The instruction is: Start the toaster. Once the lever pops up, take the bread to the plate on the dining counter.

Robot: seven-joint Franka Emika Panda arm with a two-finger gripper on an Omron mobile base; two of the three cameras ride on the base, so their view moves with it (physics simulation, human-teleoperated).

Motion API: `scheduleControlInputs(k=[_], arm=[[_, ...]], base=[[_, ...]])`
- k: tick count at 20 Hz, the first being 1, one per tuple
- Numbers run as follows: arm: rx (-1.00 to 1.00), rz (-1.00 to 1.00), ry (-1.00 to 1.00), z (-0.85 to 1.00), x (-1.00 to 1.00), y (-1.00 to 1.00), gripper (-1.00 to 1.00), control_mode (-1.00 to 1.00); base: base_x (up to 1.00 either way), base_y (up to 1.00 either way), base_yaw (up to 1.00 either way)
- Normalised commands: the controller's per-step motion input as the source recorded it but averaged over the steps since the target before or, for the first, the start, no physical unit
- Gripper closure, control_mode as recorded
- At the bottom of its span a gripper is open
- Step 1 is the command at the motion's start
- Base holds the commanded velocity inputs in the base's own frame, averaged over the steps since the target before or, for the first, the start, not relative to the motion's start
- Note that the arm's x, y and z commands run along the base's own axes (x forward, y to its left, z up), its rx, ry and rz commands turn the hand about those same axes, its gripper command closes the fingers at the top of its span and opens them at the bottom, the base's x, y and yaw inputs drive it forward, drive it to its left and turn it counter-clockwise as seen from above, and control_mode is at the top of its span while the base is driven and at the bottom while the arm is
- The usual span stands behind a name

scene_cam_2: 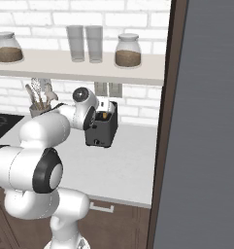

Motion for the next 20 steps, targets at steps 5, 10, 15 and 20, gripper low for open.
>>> scheduleControlInputs(k=[5,10,15,20], arm=[[0.0,0.0,-0.02,-0.1,0.09,0.0,-1.0,-1.0],[0.0,0.0,-0.03,-0.12,0.11,0.0,-1.0,-1.0],[0.0,0.0,-0.04,-0.08,0.09,0.0,-1.0,-1.0],[0.0,0.0,0.0,-0.04,0.16,0.0,-1.0,-1.0]], base=[[0.0,0.0,0.0],[0.0,0.0,0.0],[0.0,0.0,0.0],[0.0,0.0,0.0]])
